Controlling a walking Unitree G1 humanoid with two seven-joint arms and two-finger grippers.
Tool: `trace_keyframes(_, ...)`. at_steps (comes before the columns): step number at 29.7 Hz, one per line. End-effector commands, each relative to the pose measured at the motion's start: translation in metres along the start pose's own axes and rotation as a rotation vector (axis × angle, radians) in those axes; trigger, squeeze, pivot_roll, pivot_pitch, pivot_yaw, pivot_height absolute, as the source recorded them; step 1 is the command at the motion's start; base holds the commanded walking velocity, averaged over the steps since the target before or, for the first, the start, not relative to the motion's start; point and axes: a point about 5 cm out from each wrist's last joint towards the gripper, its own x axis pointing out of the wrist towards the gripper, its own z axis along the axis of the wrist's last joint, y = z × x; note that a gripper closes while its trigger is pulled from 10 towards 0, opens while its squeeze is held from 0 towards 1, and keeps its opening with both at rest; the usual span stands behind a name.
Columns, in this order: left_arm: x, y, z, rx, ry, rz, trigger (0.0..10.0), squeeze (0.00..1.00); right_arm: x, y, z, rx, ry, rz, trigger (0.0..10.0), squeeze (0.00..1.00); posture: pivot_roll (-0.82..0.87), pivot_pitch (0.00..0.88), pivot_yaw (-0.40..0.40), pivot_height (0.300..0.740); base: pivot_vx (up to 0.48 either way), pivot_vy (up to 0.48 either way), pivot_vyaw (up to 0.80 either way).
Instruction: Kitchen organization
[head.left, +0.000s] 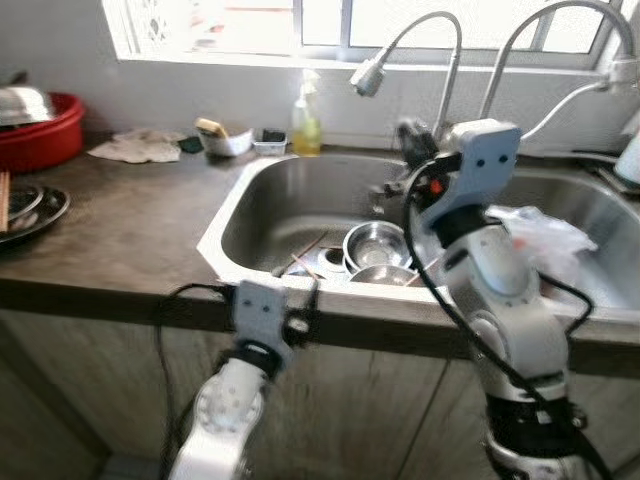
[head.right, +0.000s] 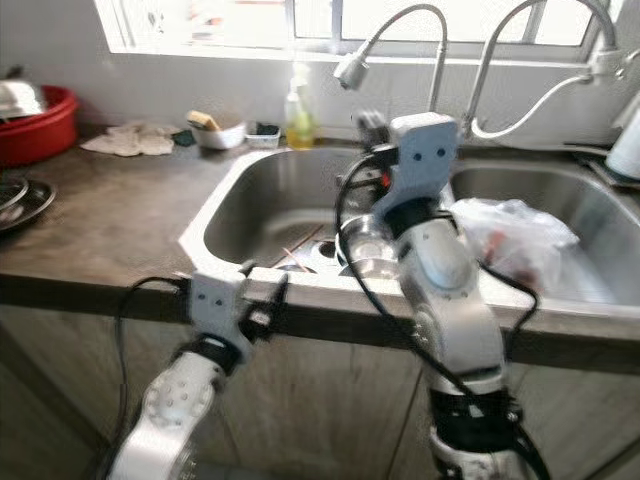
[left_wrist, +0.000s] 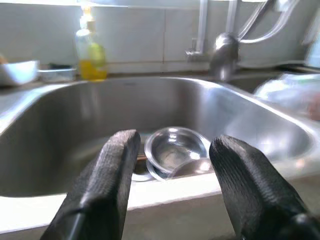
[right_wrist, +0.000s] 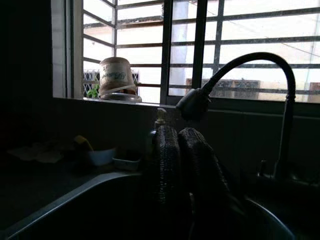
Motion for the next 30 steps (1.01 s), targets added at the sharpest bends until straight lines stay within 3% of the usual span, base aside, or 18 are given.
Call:
trace_keyframes(1, -0.002, 0.009, -0.001, 0.012, 0.01, 0.038, 10.0, 0.0, 0.005, 0.012, -0.014, 0.008, 0.077, 0.06, 10.0, 0.0, -0.01, 0.0, -0.057, 0.74, 0.0, 0.0, 0.0)
trace_keyframes(5, -0.002, 0.009, -0.001, 0.012, 0.014, 0.036, 10.0, 0.0, 0.01, 0.007, -0.026, 0.001, 0.118, 0.052, 10.0, 0.0, -0.01, 0.0, -0.056, 0.74, 0.0, 0.0, 0.0)
trace_keyframes(10, -0.004, 0.007, -0.001, 0.011, 0.017, 0.032, 10.0, 0.0, 0.021, -0.002, -0.059, 0.016, 0.314, 0.021, 10.0, 0.0, -0.01, 0.004, -0.057, 0.74, 0.0, 0.0, 0.0)
trace_keyframes(14, -0.005, 0.007, -0.002, 0.013, 0.022, 0.034, 10.0, 0.0, 0.019, -0.007, -0.081, 0.014, 0.465, 0.01, 10.0, 0.0, 0.0, 0.01, -0.063, 0.74, 0.0, 0.0, 0.0)
trace_keyframes(17, -0.005, 0.007, -0.002, 0.012, 0.024, 0.035, 10.0, 0.0, 0.019, -0.007, -0.085, 0.01, 0.47, 0.016, 10.0, 0.0, 0.0, 0.01, -0.063, 0.74, 0.0, 0.0, 0.0)
trace_keyframes(18, -0.006, 0.006, -0.002, 0.012, 0.025, 0.035, 10.0, 0.0, 0.018, -0.006, -0.088, 0.014, 0.486, 0.028, 10.0, 0.44, 0.0, 0.01, -0.063, 0.74, 0.0, 0.0, 0.0)
trace_keyframes(19, -0.006, 0.006, -0.002, 0.011, 0.027, 0.035, 10.0, 0.0, 0.019, -0.006, -0.088, 0.019, 0.485, 0.029, 10.0, 1.0, 0.0, 0.01, -0.063, 0.74, 0.0, 0.0, 0.0)
trace_keyframes(29, -0.008, 0.003, -0.004, 0.005, 0.036, 0.028, 10.0, 0.0, 0.017, -0.01, -0.072, 0.051, 0.369, -0.002, 10.0, 1.0, 0.0, 0.013, -0.063, 0.74, 0.0, 0.0, 0.0)
trace_keyframes(30, -0.008, 0.003, -0.005, 0.004, 0.037, 0.028, 10.0, 0.0, 0.014, -0.011, -0.063, 0.039, 0.301, -0.006, 10.0, 0.0, 0.0, 0.008, -0.062, 0.74, 0.0, 0.0, 0.0)
